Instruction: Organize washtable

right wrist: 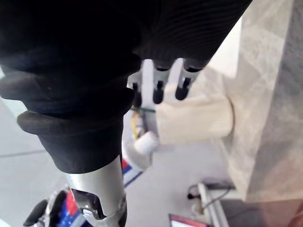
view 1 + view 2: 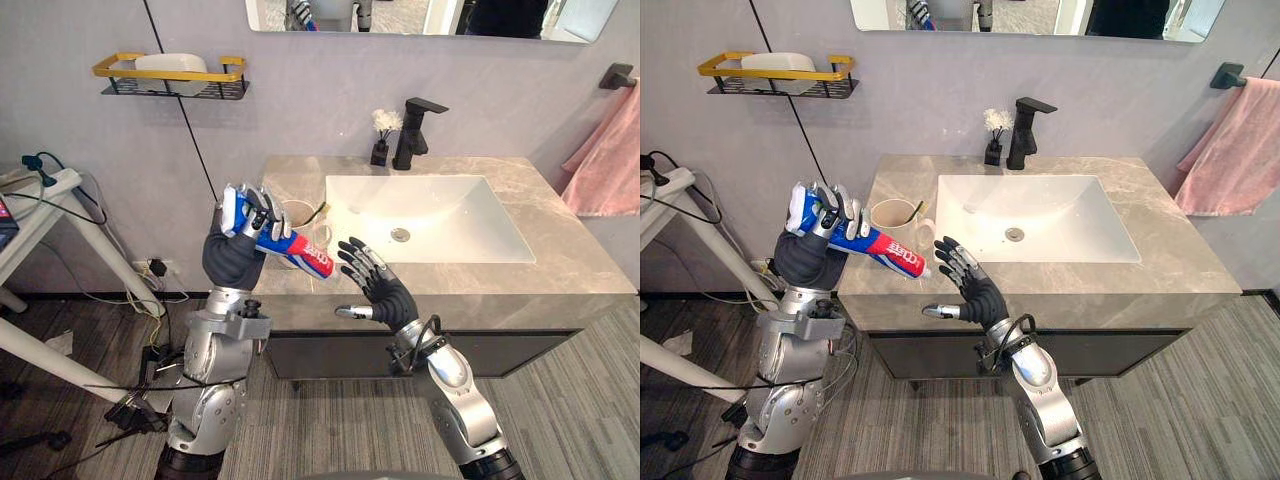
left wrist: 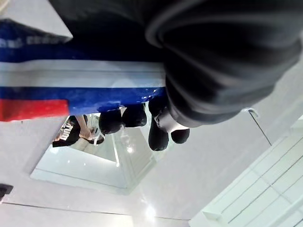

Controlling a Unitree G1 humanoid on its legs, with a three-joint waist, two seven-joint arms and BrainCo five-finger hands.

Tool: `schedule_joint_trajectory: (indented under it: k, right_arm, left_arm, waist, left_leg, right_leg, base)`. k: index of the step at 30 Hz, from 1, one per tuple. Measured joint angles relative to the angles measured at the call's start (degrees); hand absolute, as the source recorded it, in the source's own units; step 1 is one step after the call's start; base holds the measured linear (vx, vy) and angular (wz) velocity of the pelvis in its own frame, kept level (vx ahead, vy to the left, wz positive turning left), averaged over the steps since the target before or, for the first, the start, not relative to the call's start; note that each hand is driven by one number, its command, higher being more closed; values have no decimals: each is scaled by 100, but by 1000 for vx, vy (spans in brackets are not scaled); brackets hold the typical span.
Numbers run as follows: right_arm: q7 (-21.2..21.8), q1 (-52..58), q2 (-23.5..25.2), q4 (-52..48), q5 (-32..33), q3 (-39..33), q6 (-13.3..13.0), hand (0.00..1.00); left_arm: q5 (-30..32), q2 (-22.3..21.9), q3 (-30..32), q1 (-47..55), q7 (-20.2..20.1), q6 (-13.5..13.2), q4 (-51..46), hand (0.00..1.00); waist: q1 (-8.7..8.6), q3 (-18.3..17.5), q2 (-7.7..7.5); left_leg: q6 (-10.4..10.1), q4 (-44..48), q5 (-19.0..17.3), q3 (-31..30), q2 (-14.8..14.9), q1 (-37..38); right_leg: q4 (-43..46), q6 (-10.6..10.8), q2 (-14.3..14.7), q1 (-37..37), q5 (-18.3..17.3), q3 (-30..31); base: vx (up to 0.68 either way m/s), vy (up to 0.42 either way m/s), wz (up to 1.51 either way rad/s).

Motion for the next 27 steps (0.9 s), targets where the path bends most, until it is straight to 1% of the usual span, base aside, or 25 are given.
schedule_joint_trajectory:
  k: [4, 6, 8, 12, 13, 16, 18, 22, 25, 27]
  right_arm:
    - [6, -12, -10, 0, -31, -31, 4, 0]
    - [32, -16, -6, 0, -30, -25, 5, 0]
    - [101, -16, -12, 0, -31, -27, 6, 0]
    - [138, -11, -31, 2, -30, -19, 7, 0]
    - [149, 4, -40, 2, -28, -12, 7, 0]
    - [188, 112, -52, 2, -23, -5, 7, 0]
    - [258, 237, -54, 3, -21, 8, 7, 0]
    - [274, 353, -66, 8, -20, 18, 7, 0]
    - [284, 498, -112, 8, -18, 28, 7, 0]
    - [324, 538, -144, 8, -18, 25, 7, 0]
  left_arm:
    - [168, 166, 277, -227, 52, 0, 52, 100]
    - [290, 273, 575, -623, 117, -86, 236, 100]
    - [322, 368, 780, -863, 212, -114, 339, 100]
    - [590, 690, 1122, -1535, 489, -285, 736, 100]
    - [749, 800, 1209, -1781, 607, -354, 880, 100]
    - [859, 918, 1281, -2117, 780, -464, 1028, 100]
    - [961, 1026, 1284, -2324, 885, -493, 1151, 100]
    - [1084, 1083, 1389, -2498, 1049, -547, 1308, 100]
    - [1124, 1083, 1444, -2701, 1160, -554, 1542, 100]
    - [1132, 1083, 1445, -2773, 1180, -555, 1601, 100]
  waist:
    - [-5, 0, 4]
    - [-5, 0, 18]
    - [-7, 2, 24]
    - [-13, 2, 27]
    - [-22, 2, 27]
    - [-28, 3, 29]
    - [-37, 4, 31]
    - [-160, 8, 36]
    - [-171, 9, 38]
    - [-217, 12, 42]
  left_leg:
    - [0, 2, 0, -7, 0, -1]
    - [0, 5, 1, -19, 0, 0]
    - [0, 6, 1, -20, 0, 0]
    - [-1, 2, 1, -17, 0, 0]
    - [-1, -1, 1, -15, -1, -1]
    - [-1, -9, 1, -11, -1, -7]
    - [-1, -12, 1, -8, -1, -10]
    - [-2, -14, 0, 6, -1, -21]
    - [-4, -13, -2, 69, 0, -60]
    - [-4, -12, -2, 87, 0, -66]
  right_leg:
    - [0, 0, 0, 3, 0, -7]
    - [0, 0, -1, 13, 0, -16]
    - [0, 0, -1, 13, 0, -17]
    - [0, -1, -1, 8, 0, -16]
    - [0, -1, 0, 3, 0, -14]
    - [0, -1, 0, -10, -1, -13]
    - [-2, -1, 0, -16, -1, -12]
    - [-2, -1, 1, -37, -1, 1]
    - [-2, -24, 7, -120, 17, 61]
    - [-7, -36, 11, -136, 26, 75]
  base:
    - [0, 0, 0]
    - [0, 0, 0]
    - [0, 0, 0]
    - [0, 0, 0]
    - [0, 0, 0]
    - [0, 0, 0]
    - [0, 0, 0]
    - [0, 0, -1]
    - [-5, 0, -10]
    - [-13, -2, -5]
